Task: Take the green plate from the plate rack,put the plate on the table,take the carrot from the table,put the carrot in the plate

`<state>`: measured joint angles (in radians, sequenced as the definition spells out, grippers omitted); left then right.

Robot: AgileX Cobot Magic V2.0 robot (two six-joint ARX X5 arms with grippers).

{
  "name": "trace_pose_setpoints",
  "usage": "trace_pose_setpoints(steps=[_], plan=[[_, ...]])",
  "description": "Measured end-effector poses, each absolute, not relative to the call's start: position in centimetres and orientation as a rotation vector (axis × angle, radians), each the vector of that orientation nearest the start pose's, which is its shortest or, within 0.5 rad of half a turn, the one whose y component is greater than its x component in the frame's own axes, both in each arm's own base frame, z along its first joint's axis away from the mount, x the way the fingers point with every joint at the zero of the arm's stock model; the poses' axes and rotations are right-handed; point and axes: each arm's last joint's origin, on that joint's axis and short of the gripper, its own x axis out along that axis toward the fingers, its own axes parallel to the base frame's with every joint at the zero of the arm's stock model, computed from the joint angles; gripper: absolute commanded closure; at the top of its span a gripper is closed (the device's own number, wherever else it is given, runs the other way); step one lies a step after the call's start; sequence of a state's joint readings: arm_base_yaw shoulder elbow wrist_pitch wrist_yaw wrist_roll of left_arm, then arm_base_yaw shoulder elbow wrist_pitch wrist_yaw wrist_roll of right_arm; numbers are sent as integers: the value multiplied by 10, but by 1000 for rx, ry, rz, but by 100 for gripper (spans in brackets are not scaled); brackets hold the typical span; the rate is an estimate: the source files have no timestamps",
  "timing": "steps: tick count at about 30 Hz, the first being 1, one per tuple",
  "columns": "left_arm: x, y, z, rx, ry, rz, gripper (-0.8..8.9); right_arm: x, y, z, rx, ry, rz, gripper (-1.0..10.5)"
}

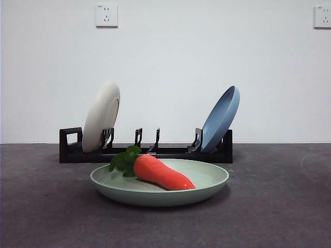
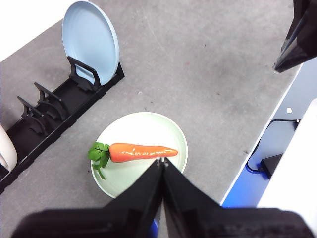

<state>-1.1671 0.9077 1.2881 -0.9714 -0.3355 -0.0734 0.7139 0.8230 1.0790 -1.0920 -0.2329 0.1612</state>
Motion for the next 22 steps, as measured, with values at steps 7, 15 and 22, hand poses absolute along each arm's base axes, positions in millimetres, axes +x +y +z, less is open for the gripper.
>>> trace_pose_setpoints(steps=[7, 15, 22], plan=[[84, -107, 423, 262, 310, -659, 817, 91, 88, 346, -66, 909, 817, 946], [98, -52, 436, 181, -1, -518, 817, 91, 88, 346, -66, 909, 817, 946], [90, -18, 393, 180, -212, -231, 817, 91, 88, 346, -66, 909, 817, 946]])
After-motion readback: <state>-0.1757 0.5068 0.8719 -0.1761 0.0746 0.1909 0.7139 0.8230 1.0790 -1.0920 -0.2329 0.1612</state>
